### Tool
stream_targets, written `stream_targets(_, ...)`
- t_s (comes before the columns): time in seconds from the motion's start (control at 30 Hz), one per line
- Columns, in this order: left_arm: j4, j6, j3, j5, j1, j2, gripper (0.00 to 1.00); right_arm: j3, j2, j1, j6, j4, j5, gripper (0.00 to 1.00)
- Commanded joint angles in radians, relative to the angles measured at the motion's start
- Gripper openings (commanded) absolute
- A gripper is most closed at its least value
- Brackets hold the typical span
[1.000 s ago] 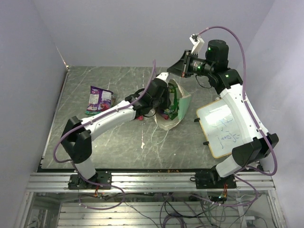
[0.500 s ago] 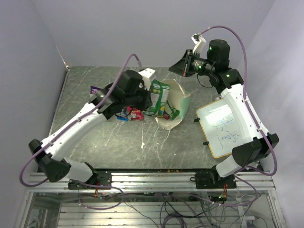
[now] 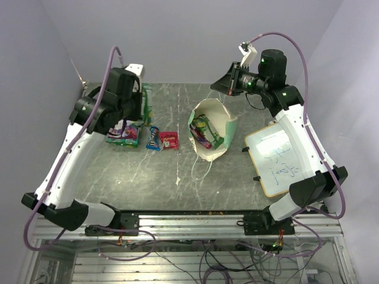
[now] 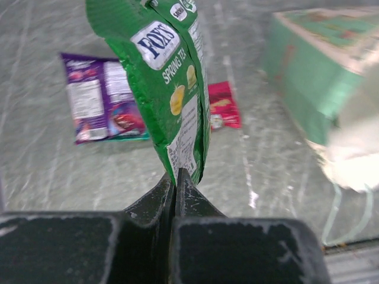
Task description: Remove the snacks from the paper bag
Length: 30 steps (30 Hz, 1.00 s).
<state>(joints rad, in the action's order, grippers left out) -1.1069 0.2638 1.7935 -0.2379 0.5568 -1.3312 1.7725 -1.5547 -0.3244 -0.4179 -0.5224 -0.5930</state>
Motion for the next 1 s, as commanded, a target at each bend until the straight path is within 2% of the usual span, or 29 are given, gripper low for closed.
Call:
stream_targets(0.0,-0.062,-0.084,0.026,0.001,-0.168,-0.071,0.07,0.0,-0.001,0.007,-0.004,0.029,-0.038,0.0)
stream_targets(0.17,-0.01,-0.179,-0.037,0.173,-0.398,-0.123,0.07,-0.001,-0.006,0.005,-0.021,0.024,-0.077,0.0)
stream_targets(0.3,0.019,-0.188,-0.02,0.284,-0.495,-0.194,0.07,-0.013,-0.012,-0.007,-0.029,0.029,-0.096,0.0)
stream_targets(0.4,0.017,-0.206,0.001,0.367,-0.523,-0.256,0.07,-0.015,-0.02,-0.021,-0.032,0.027,-0.108,0.0)
stream_targets(0.53,-0.001,-0.224,0.002,0.38,-0.541,-0.323,0.07,-0.015,-0.033,-0.042,-0.045,0.036,-0.131,0.0)
stream_targets(0.67,0.013,-0.247,-0.014,0.401,-0.541,-0.327,0.07,0.002,-0.051,-0.061,-0.035,0.026,-0.131,0.0)
stream_targets(0.97,0.044,-0.281,-0.02,0.523,-0.615,-0.393,0.07,0.001,-0.031,-0.074,-0.004,-0.001,-0.101,0.0)
